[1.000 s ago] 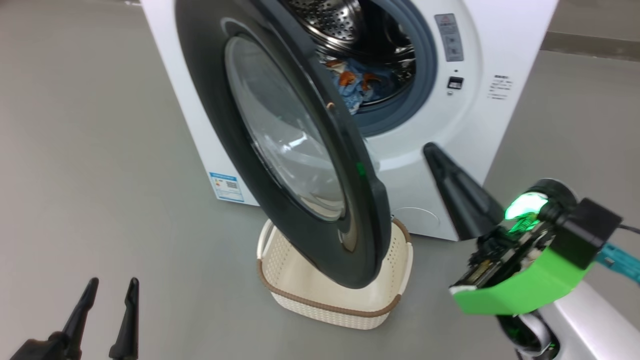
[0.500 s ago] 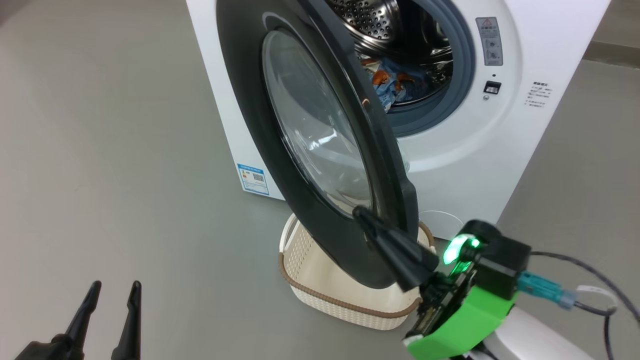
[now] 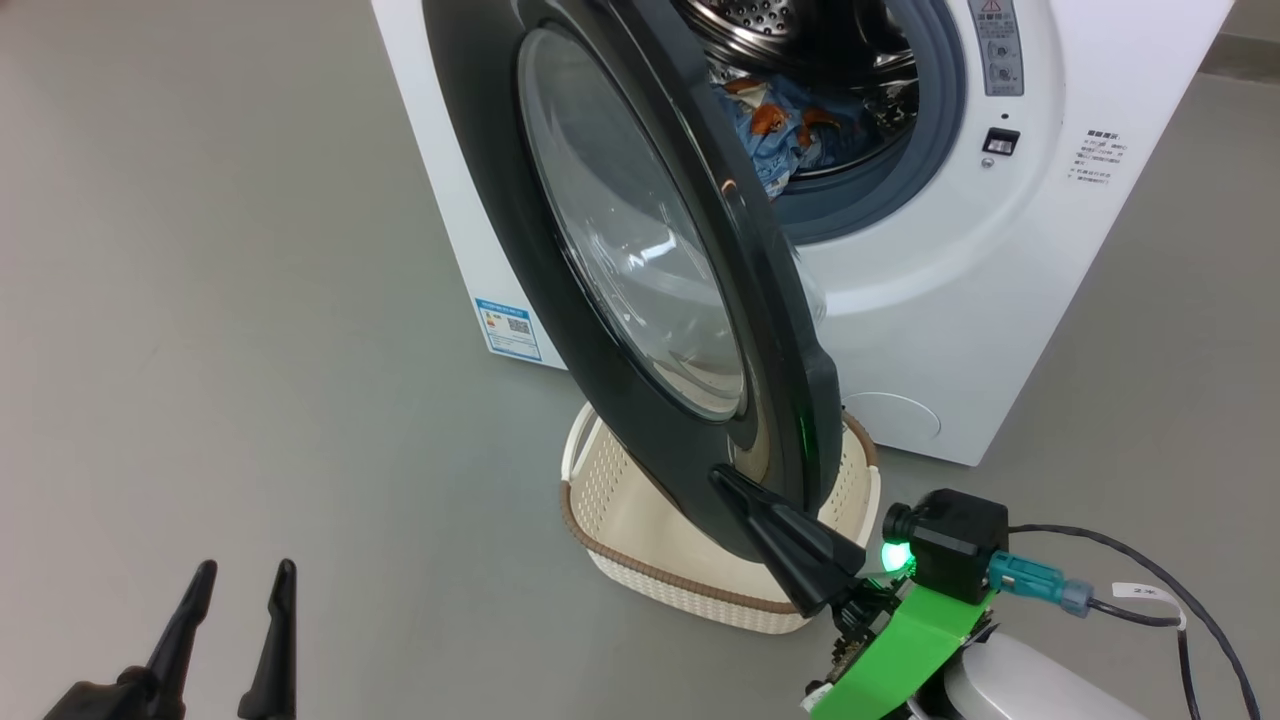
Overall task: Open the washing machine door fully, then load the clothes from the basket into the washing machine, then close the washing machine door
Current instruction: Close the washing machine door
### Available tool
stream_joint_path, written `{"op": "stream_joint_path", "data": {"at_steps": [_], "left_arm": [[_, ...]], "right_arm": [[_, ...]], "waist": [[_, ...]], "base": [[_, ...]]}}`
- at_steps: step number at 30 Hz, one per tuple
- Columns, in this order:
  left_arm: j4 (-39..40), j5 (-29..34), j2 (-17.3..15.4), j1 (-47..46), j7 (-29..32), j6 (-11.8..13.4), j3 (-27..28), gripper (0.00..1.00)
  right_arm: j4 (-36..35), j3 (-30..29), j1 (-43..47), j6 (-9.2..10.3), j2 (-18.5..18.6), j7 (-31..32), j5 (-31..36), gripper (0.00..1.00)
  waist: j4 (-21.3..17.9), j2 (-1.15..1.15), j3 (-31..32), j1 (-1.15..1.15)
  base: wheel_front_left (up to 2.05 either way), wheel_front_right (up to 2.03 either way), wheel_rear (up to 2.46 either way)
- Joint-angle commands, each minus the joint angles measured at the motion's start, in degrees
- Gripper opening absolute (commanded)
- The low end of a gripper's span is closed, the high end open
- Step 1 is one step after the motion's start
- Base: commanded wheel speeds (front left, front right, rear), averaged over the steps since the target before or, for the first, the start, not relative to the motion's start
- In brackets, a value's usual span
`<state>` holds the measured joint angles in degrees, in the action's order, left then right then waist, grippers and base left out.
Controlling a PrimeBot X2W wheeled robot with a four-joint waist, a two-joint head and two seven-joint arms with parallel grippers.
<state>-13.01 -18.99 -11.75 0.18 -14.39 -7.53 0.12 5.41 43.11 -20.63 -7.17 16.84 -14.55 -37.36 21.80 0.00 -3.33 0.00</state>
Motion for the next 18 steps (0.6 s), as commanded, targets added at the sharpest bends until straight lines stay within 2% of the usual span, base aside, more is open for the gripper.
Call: {"op": "stream_joint_path", "data": {"at_steps": [1,18], "left_arm": [[1.8,0.5,-0.9,-2.5,-0.6,0.0,2.1,1.0],[2.0,0.7,-0.3,-3.5,-0.6,0.0,1.8,1.0]], "right_arm": [[-0.3,0.7,0.2,-0.32,0.0,-0.4,-0.8,0.0],[4.8,-2.1,-1.2,-0.32,-2.0,-0.4,-0.8,0.0]], "waist": [[-0.2,0.0,-0.3,0.0],[-0.7,0.0,-1.8,0.0]], "base": [[0.0,0.0,0.0],[0.0,0.0,0.0]]}}
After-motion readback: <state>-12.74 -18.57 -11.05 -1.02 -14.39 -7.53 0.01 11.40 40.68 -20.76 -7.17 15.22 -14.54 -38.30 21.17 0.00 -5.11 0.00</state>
